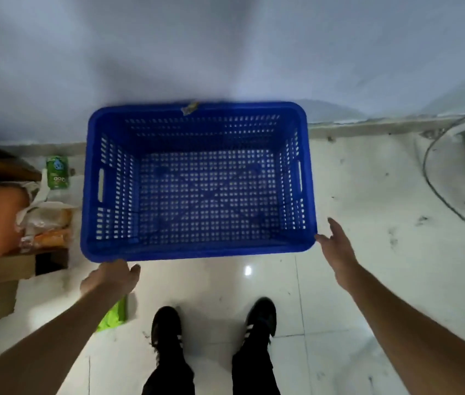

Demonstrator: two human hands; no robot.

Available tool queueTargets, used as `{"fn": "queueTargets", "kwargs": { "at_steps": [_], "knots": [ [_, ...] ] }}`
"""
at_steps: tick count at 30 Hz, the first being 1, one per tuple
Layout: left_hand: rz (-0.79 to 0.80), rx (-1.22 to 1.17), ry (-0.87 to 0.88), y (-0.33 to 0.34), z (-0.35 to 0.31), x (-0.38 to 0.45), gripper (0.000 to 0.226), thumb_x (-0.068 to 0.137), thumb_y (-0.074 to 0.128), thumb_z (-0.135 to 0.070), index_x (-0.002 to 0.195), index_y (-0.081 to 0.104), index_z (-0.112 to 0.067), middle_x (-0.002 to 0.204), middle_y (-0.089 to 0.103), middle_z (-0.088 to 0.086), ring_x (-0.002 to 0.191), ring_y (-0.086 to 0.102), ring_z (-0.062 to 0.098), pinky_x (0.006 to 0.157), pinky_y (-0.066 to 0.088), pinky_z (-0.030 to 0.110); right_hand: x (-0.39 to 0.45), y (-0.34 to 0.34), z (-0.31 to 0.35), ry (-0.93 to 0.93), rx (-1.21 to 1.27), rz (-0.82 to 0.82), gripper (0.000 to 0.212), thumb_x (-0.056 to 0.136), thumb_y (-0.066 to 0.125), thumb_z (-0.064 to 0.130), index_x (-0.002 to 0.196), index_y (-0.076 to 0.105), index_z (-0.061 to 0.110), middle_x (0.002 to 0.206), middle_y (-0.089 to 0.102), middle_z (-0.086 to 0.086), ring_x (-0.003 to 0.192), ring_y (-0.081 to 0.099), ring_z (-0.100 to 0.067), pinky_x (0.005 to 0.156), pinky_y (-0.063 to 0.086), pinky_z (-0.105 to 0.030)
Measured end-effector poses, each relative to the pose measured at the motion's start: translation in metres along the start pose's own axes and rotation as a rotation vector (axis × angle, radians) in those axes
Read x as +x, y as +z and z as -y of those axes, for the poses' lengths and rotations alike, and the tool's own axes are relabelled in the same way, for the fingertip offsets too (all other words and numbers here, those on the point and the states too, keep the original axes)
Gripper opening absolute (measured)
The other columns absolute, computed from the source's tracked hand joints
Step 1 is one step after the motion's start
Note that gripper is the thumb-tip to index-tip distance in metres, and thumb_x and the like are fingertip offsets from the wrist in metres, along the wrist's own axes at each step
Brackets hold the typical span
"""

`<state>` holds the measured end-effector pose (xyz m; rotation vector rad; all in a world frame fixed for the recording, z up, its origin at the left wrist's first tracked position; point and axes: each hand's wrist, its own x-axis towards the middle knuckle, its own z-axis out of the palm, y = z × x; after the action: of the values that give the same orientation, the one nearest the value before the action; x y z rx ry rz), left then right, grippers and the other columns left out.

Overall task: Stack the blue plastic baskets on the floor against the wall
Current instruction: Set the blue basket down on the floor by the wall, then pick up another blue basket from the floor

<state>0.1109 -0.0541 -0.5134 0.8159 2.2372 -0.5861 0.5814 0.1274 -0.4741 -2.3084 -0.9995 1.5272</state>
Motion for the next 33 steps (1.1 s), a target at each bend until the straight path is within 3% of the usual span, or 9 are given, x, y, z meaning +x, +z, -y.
{"fn": "queueTargets", "kwargs": {
  "at_steps": [3,7,10,15,17,20,25,29,33],
  "knots": [
    [0.037,0.404,0.296,-0.031,-0.013,-0.039,0.032,0.096,0.034,-0.059,0.091,0.047,-0.031,0.111,0.066,-0.004,0.108,0.067,0.02,0.086,0.053,0.035,-0.068,-0.035,-0.09,0.307,0.084,-0.042,0.047,0.096,0.057,0.03,0.143,0.054,0.028,0.146,0.056,-0.004,0.13,0.053,-0.03,0.096,0.048,-0.047],
    [0.107,0.639,0.608,-0.079,-0.064,-0.119,0.032,0.107,0.037,-0.045,0.079,0.038,-0.028,0.091,0.055,-0.007,0.102,0.066,0.015,0.087,0.049,0.03,-0.182,-0.078,-0.191,0.589,0.444,-0.037,0.025,0.099,0.055,0.035,0.117,0.065,0.022,0.12,0.072,-0.006,0.111,0.06,-0.028,0.084,0.041,-0.046],
    [0.127,0.62,0.742,-0.082,-0.122,-0.171,0.025,0.107,0.04,-0.041,0.089,0.049,-0.028,0.087,0.058,-0.009,0.081,0.06,0.007,0.076,0.048,0.026,-0.276,-0.105,-0.269,0.705,0.67,-0.193,0.02,0.097,0.058,0.032,0.11,0.065,0.019,0.108,0.076,-0.007,0.108,0.064,-0.028,0.087,0.043,-0.052],
    [0.103,0.96,1.028,-0.038,-0.235,-0.245,0.045,0.098,0.049,-0.049,0.059,0.03,-0.042,0.051,0.032,-0.022,0.045,0.028,-0.009,0.047,0.022,0.004,-0.401,-0.14,-0.389,0.906,1.029,-0.413,0.023,0.098,0.06,0.032,0.109,0.066,0.012,0.107,0.075,-0.011,0.109,0.063,-0.032,0.084,0.043,-0.055],
    [0.083,1.199,1.124,-0.006,-0.289,-0.284,0.031,0.089,0.061,-0.048,0.062,0.047,-0.041,0.057,0.054,-0.02,0.048,0.047,-0.006,0.047,0.032,0.009,-0.431,-0.148,-0.435,0.952,1.147,-0.453,0.024,0.098,0.061,0.031,0.11,0.064,0.01,0.112,0.073,-0.014,0.113,0.061,-0.034,0.084,0.044,-0.056],
    [0.107,1.124,1.204,0.058,-0.352,-0.36,0.017,0.105,0.043,-0.038,0.096,0.053,-0.029,0.108,0.073,-0.001,0.098,0.069,0.014,0.082,0.051,0.027,-0.453,-0.157,-0.492,1.036,1.301,-0.48,0.03,0.097,0.062,0.033,0.115,0.064,0.01,0.113,0.072,-0.014,0.113,0.061,-0.034,0.086,0.046,-0.056],
    [0.215,0.919,1.142,0.183,-0.451,-0.489,0.021,0.101,0.056,-0.025,0.082,0.063,-0.019,0.082,0.071,0.0,0.077,0.068,0.019,0.065,0.046,0.026,-0.442,-0.207,-0.55,0.979,1.372,-0.485,0.026,0.098,0.061,0.035,0.111,0.067,0.014,0.107,0.074,-0.01,0.106,0.064,-0.032,0.087,0.049,-0.052],
    [0.352,0.563,1.027,0.282,-0.51,-0.6,0.015,0.097,0.063,-0.015,0.082,0.066,-0.014,0.093,0.078,0.021,0.075,0.065,0.029,0.069,0.046,0.031,-0.429,-0.274,-0.594,0.797,1.454,-0.618,0.019,0.1,0.057,0.028,0.111,0.068,0.016,0.112,0.074,-0.009,0.109,0.065,-0.028,0.083,0.057,-0.051],
    [0.378,0.447,1.032,0.351,-0.547,-0.681,0.015,0.098,0.063,-0.027,0.094,0.064,-0.013,0.095,0.076,0.017,0.078,0.068,0.034,0.062,0.047,0.028,-0.416,-0.368,-0.634,0.742,1.348,-0.742,0.018,0.097,0.06,0.018,0.113,0.067,0.014,0.111,0.073,-0.008,0.109,0.065,-0.026,0.089,0.055,-0.051]
  ]
}}
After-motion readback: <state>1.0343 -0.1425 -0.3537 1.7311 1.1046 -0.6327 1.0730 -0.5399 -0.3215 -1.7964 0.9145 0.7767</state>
